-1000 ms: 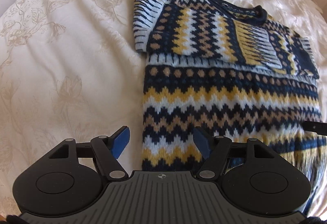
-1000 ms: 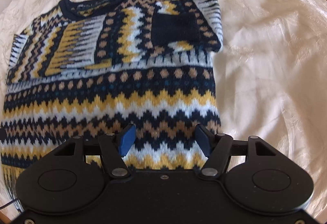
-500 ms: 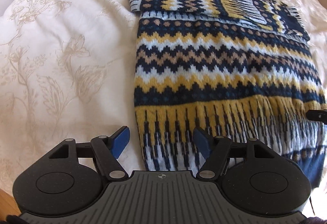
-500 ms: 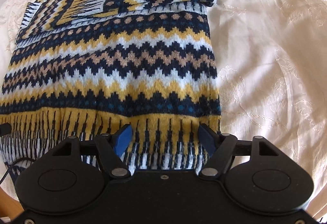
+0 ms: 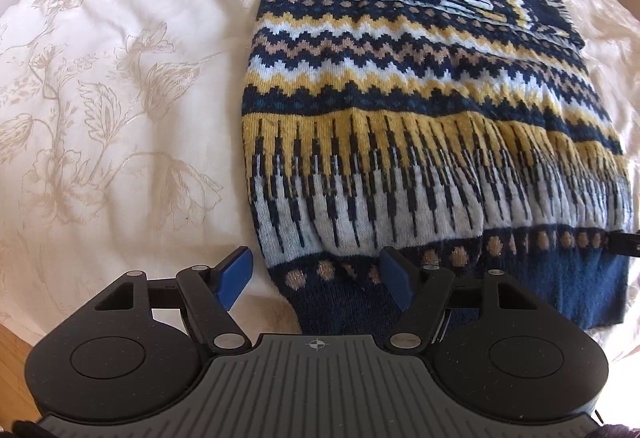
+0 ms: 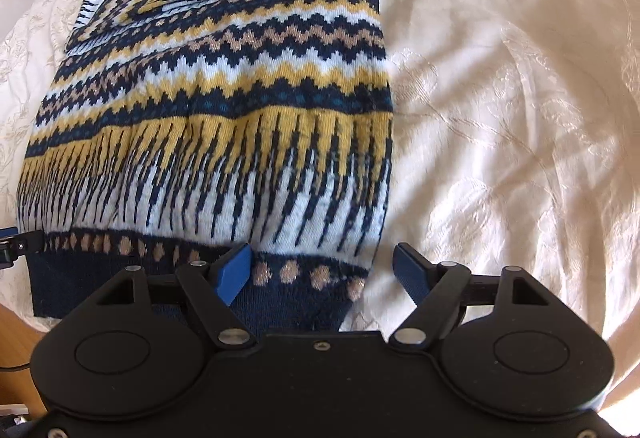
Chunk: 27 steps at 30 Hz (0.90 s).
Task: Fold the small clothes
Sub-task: 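Close both grippers on the navy ribbed hem of the sweater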
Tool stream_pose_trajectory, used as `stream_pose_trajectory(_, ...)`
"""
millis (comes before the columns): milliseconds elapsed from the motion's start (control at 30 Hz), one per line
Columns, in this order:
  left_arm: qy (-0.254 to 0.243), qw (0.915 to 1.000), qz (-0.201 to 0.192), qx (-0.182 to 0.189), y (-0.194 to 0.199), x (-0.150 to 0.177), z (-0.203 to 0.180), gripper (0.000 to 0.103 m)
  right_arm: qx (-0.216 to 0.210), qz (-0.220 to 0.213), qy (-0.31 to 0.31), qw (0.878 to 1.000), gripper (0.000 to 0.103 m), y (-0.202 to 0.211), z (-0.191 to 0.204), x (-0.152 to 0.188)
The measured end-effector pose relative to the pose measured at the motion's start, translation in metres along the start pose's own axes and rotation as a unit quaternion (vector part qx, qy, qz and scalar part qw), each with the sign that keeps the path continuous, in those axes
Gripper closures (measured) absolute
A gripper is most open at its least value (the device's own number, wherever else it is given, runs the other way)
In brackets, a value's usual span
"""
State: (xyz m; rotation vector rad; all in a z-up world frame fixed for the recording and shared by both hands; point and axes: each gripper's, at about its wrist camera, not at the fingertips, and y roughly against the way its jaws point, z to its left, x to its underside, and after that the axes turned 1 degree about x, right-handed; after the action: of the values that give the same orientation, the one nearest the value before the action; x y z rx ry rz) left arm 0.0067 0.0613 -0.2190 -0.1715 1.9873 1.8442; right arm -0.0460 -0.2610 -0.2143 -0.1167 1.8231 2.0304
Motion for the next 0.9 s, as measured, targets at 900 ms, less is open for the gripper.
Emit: stream_pose_trajectory(900, 0.054, 0.9983, -0.023, 0.005, -0.022, 0.016, 0.016, 0.004, -0.038, 0.000, 0.081, 0.996, 0.000, -0.016, -0.001, 0.033)
